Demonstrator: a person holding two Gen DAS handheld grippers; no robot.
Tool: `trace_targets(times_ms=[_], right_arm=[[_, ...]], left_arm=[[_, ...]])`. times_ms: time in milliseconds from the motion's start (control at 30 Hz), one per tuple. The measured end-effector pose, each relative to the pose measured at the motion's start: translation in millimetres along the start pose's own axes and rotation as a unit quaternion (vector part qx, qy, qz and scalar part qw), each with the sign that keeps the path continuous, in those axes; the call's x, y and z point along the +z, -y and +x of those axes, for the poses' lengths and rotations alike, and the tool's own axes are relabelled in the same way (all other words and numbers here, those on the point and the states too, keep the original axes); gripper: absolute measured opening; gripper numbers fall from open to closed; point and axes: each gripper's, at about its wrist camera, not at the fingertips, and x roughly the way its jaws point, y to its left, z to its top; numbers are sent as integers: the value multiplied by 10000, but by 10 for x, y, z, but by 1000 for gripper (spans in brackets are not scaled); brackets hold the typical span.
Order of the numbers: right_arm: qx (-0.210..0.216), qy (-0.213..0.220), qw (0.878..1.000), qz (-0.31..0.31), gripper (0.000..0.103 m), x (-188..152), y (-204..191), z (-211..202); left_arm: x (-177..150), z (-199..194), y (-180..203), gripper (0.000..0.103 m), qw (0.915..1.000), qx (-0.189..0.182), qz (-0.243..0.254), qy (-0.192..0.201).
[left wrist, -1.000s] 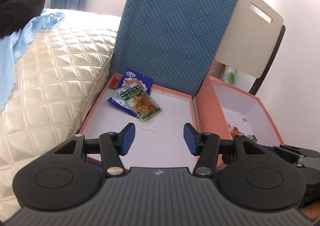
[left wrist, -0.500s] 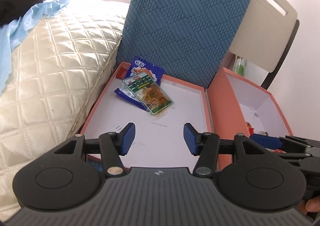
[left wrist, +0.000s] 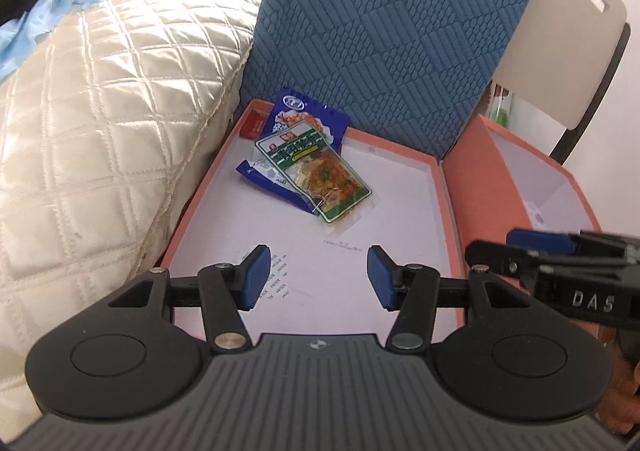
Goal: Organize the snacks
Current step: 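Move both open tools back over the tray lid toward the remaining packets, then lower both open tools onto the blue and green-labelled packets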
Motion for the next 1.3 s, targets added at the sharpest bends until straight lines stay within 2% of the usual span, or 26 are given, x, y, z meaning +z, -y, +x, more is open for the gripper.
trace_targets(times_ms=[400,700,867,967,1067,1133,1300], right_arm=[[224,-278,9994,-28,61,290,102,588],[384,-495,9980,-63,61,549,253,1187],[463,-725,9960,-254,61,649,258,1617],[434,-899,9945,-305,61,699,290,1864],[415,-1010,9934,-346,68,742,317,2042],[419,-1045,9928,-418,79,752,323,2121],[509,-1241,9891,-608,81,756,328,2280]], left_arm=[[111,579,-99,59,9994,-58,-141,-311],[190,1080,-187,57,9985,-45,-189,-502],[259,1305,-301,47,9981,-8,-320,-521],[300,1400,-334,46,9981,0,-340,-510],[325,1476,-349,46,9980,-3,-369,-514],[334,1515,-350,46,9980,0,-356,-523],[326,1554,-354,46,9978,17,-353,-557]])
